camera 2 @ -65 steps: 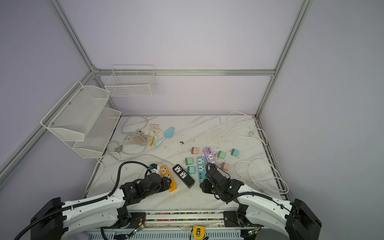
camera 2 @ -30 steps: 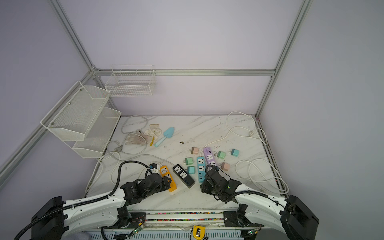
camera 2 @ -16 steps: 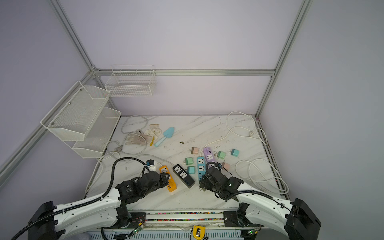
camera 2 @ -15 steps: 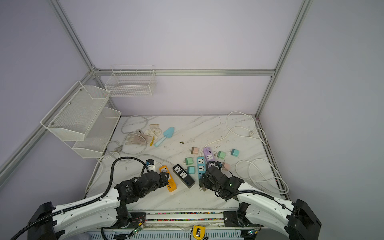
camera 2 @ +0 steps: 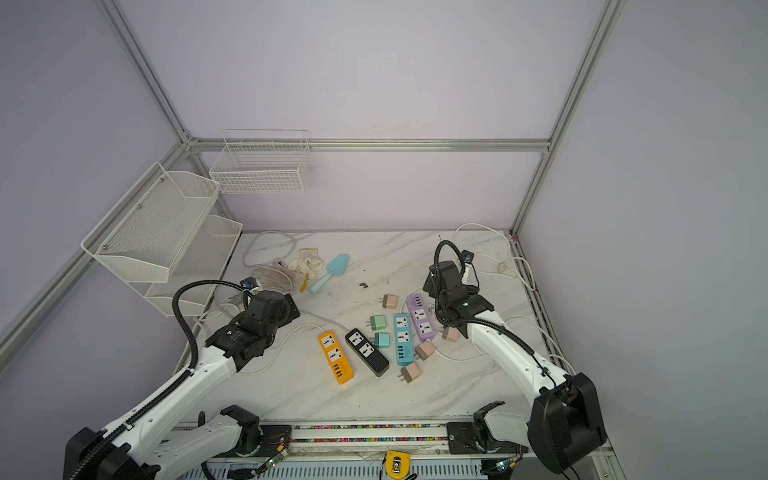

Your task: Pull the plug off the socket

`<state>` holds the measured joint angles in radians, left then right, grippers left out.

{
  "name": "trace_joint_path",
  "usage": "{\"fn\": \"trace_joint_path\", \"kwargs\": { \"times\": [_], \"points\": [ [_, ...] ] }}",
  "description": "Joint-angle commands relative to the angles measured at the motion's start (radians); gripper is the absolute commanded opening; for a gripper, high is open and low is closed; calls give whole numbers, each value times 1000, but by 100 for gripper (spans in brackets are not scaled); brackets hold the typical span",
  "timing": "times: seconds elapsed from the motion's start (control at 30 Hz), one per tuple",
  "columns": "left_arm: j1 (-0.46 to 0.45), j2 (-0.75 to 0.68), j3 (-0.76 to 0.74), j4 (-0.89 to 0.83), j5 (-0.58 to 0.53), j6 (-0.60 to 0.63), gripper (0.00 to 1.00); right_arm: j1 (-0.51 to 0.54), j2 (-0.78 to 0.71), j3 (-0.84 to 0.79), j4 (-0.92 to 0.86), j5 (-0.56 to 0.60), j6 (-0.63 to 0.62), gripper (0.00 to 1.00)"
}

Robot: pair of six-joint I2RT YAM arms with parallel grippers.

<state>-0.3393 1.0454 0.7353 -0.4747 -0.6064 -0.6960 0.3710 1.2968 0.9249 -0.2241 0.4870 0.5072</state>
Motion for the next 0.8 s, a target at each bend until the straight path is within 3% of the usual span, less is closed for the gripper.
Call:
{"fn": "trace_joint_path", "kwargs": {
  "times": [0.0,0.07,0.13,0.27,0.37,0.47,0.5,0.63,0.7,0.73,0.77],
  "points": [
    [111,60,36,98,-124,105,100,-113,51,-69,282,121,-186,97],
    [165,104,-19,256,-127,180,100,-177,125,-132,446,164,-226,97],
    [178,161,-97,474,-135,308,100,-234,196,-169,563,120,-234,97],
    [182,302,-248,942,-128,569,99,-251,348,-220,834,109,-298,97],
    [190,410,-302,1208,-46,707,100,-254,415,-235,994,55,-377,97],
    [212,435,-305,1278,42,724,100,-279,406,-340,1290,-115,-449,97],
    [220,433,-313,1282,78,703,100,-283,415,-332,1281,-140,-449,97],
    [237,511,-433,1600,195,748,99,-281,451,-440,1491,-292,-542,97],
    [238,490,-425,1544,201,727,100,-276,499,-469,1625,-296,-558,97],
    [243,490,-419,1525,233,730,100,-275,473,-446,1524,-293,-552,97],
    [255,504,-417,1518,270,722,100,-276,483,-449,1543,-304,-552,97]
  ]
}}
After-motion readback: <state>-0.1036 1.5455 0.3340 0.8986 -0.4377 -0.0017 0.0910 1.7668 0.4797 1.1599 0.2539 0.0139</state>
